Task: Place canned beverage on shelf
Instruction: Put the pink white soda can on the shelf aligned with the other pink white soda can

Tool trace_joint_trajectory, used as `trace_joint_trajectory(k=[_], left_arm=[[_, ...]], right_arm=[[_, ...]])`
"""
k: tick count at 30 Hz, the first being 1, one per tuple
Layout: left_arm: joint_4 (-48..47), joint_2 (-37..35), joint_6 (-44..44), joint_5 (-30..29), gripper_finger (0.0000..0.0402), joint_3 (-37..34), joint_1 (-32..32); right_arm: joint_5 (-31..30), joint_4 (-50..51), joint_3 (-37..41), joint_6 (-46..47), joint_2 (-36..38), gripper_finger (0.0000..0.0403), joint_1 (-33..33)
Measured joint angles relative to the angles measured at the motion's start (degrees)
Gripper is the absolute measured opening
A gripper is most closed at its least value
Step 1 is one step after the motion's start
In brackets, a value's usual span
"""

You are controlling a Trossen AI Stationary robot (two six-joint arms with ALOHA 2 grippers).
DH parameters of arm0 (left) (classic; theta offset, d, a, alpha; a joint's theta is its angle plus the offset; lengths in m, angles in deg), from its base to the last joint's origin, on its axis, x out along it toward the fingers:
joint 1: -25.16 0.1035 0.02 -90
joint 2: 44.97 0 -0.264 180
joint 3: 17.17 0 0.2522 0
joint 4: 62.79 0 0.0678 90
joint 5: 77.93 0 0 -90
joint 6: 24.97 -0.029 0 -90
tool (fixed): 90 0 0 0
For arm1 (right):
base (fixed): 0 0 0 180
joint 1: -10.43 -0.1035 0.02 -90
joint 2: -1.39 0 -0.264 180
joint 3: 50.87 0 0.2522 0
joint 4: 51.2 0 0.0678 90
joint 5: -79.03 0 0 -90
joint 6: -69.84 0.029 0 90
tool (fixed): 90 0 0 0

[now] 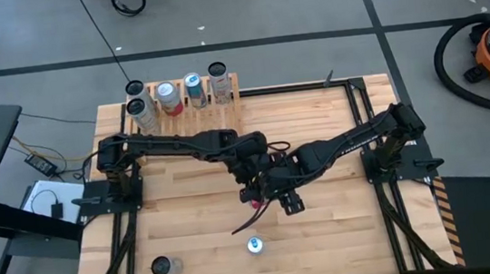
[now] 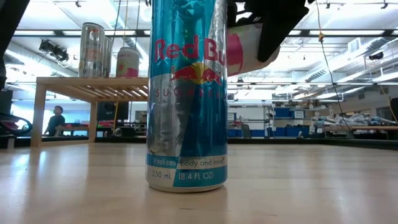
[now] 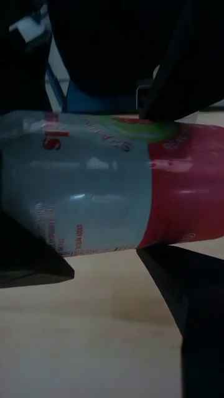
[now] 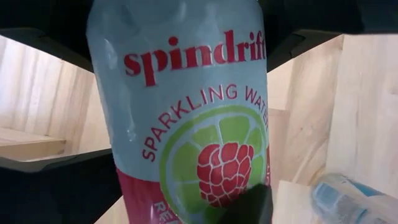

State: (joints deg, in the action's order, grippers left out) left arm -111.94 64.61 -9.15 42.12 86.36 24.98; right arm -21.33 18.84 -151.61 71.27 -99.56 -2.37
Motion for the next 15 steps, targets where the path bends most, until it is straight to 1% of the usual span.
trace_joint_trajectory(k=[5, 15], left_arm=[[-0.2, 0.0, -0.3, -2.4, 0.0315, 0.0, -0.1], [-0.2, 0.1, -0.4, -3.0, 0.0315, 0.0, -0.1]], right_arm=[[-0.5, 0.0, 0.0, 0.0, 0.0, 0.0316, 0.1], [-0.7, 0.0, 0.0, 0.3, 0.0, 0.0316, 0.1]])
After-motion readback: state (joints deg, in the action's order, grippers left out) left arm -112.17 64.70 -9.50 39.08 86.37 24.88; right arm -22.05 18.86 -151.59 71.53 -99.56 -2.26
